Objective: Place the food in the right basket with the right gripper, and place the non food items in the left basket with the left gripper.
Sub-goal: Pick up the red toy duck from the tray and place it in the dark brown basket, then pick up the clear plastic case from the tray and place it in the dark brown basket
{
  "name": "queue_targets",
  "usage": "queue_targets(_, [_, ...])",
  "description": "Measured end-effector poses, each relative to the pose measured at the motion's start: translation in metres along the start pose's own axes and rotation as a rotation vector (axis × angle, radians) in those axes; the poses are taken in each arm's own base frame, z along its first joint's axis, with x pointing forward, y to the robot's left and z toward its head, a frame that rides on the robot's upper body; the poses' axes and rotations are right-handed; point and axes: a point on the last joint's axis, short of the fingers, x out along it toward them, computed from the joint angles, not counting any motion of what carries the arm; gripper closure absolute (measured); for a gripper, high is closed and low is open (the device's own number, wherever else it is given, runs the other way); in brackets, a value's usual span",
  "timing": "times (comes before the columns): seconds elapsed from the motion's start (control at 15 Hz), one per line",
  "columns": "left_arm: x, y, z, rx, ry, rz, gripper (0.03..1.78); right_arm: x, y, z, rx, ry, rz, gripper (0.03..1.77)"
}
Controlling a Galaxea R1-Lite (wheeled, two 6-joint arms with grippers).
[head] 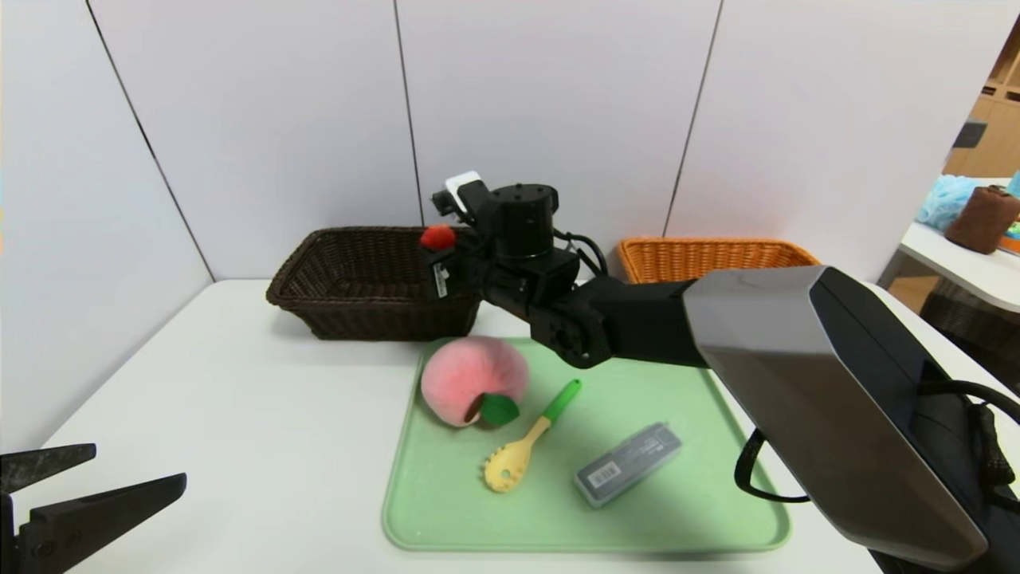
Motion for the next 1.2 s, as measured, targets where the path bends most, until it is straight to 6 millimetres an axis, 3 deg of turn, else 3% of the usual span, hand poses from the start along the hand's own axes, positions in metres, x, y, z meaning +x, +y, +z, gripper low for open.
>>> queue_targets(0.33, [0.001,0.000,0.003,0.003,-0.017,-0.003,0.12,-0.001,-0.001,0.002,-0.004,-0.003,-0.005,0.59])
queue_targets(0.67, [0.001,0.000,0.002,0.003,-0.017,-0.003,0.12,-0.012,-0.003,0.022,-0.004,0.002,-0.008,0.36])
queue_targets(0.93, [0.001,0.000,0.001,0.003,-0.018,-0.004,0.12,-0.044,-0.006,0.064,0.035,0.043,-0.024,0.25])
queue_targets(1.2, [-0.001,0.000,0.001,0.005,-0.028,-0.006,0.12,-0.099,-0.008,0.108,0.165,0.187,-0.026,0.18])
